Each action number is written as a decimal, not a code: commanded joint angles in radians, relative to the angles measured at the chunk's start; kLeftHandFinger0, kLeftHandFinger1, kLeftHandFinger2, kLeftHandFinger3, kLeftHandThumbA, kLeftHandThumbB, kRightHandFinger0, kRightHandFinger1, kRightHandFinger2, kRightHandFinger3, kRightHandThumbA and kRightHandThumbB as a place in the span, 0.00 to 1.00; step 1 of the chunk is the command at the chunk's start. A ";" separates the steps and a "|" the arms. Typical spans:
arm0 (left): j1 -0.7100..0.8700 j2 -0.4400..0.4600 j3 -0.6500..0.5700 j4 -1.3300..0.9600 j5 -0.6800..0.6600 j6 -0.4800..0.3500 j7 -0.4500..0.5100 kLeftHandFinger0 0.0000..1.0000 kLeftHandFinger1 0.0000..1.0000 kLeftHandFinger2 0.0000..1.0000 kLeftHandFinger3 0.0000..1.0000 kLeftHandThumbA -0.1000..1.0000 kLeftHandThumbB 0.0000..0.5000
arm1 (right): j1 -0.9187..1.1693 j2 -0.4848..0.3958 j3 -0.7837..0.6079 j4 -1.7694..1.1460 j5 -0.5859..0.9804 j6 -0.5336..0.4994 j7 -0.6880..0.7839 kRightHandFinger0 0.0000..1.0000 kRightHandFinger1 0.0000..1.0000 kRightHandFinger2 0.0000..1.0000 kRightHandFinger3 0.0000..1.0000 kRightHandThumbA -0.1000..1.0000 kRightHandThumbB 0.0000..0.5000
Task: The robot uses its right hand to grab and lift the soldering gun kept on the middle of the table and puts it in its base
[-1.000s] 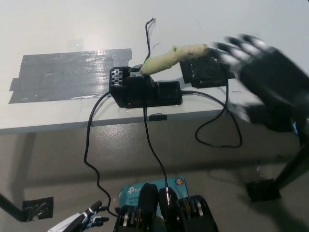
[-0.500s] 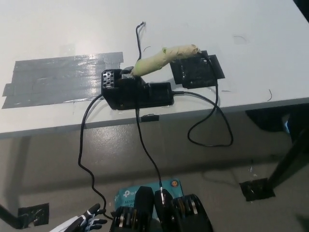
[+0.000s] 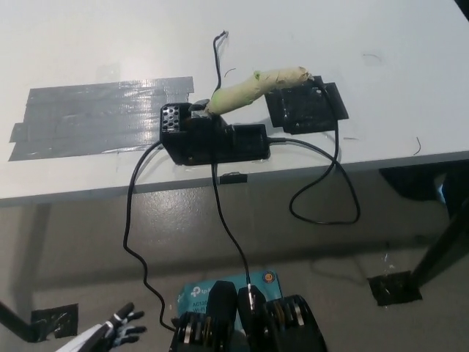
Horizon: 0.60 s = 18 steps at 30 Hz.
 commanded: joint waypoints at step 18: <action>0.000 0.017 0.054 0.037 -0.089 0.012 0.052 1.00 1.00 1.00 1.00 1.00 0.82 | -0.035 -0.141 0.180 0.031 0.155 -0.045 -0.212 1.00 1.00 1.00 1.00 0.36 0.55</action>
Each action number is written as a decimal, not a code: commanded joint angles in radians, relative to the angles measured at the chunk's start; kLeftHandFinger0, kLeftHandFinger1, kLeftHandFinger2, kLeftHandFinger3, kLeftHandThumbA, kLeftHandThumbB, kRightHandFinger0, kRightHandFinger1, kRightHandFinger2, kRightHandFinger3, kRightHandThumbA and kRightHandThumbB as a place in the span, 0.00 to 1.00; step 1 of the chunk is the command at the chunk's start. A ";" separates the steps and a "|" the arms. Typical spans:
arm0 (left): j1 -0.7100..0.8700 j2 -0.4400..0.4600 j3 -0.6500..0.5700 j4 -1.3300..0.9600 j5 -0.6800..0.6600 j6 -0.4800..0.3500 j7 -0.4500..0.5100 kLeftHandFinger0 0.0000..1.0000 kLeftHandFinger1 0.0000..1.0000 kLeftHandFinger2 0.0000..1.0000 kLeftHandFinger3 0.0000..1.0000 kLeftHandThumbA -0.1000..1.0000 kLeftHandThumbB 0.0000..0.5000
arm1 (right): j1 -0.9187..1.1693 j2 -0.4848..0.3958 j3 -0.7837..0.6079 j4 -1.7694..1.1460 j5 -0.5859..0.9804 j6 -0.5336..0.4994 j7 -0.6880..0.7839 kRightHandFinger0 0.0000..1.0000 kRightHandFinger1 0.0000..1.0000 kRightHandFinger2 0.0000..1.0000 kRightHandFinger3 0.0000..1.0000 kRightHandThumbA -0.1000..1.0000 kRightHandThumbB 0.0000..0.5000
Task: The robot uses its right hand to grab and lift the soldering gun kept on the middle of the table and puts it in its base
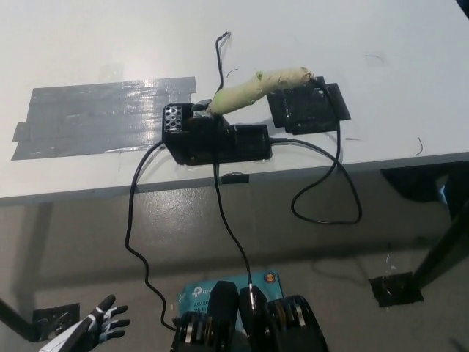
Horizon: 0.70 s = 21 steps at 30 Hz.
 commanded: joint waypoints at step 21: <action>0.011 0.041 0.071 0.054 0.002 0.012 0.020 1.00 1.00 1.00 1.00 1.00 0.60 | -0.072 -0.078 0.190 0.023 0.021 0.053 -0.106 1.00 1.00 1.00 1.00 0.45 0.50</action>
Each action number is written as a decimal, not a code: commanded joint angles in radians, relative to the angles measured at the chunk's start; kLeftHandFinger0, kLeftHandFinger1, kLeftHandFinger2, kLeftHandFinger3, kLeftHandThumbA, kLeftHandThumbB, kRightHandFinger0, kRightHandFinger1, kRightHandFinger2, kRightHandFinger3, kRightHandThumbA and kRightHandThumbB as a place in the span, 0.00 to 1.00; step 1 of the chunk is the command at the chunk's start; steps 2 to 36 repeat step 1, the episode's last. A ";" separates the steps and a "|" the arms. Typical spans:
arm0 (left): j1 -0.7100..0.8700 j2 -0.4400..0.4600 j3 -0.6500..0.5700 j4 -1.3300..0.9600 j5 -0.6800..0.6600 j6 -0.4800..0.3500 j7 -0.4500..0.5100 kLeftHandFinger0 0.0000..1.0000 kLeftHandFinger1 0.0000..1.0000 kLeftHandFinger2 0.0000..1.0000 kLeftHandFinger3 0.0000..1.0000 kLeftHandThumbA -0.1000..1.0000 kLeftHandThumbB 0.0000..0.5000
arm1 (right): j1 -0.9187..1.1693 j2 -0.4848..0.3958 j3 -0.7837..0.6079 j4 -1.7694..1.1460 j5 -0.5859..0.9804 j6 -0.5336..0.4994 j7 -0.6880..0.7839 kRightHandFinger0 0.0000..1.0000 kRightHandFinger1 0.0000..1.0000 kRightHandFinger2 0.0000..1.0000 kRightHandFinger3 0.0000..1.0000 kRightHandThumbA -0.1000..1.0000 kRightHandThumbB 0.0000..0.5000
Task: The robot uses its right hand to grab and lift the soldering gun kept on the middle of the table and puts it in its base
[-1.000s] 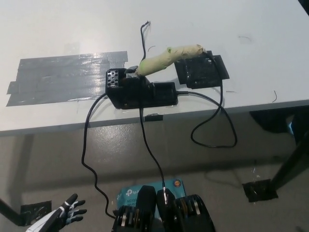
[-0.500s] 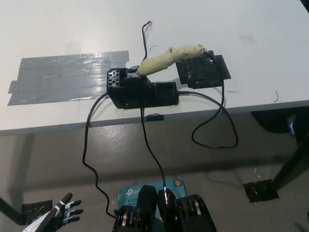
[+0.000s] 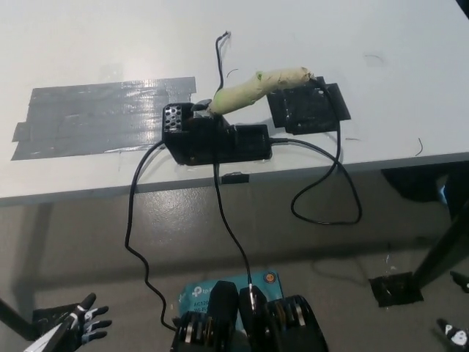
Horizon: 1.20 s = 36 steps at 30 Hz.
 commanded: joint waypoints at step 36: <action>0.006 0.035 0.021 -0.003 0.007 0.012 0.011 1.00 1.00 1.00 1.00 1.00 0.60 | -0.022 -0.043 0.042 -0.018 -0.024 0.045 -0.032 1.00 1.00 1.00 1.00 0.45 0.50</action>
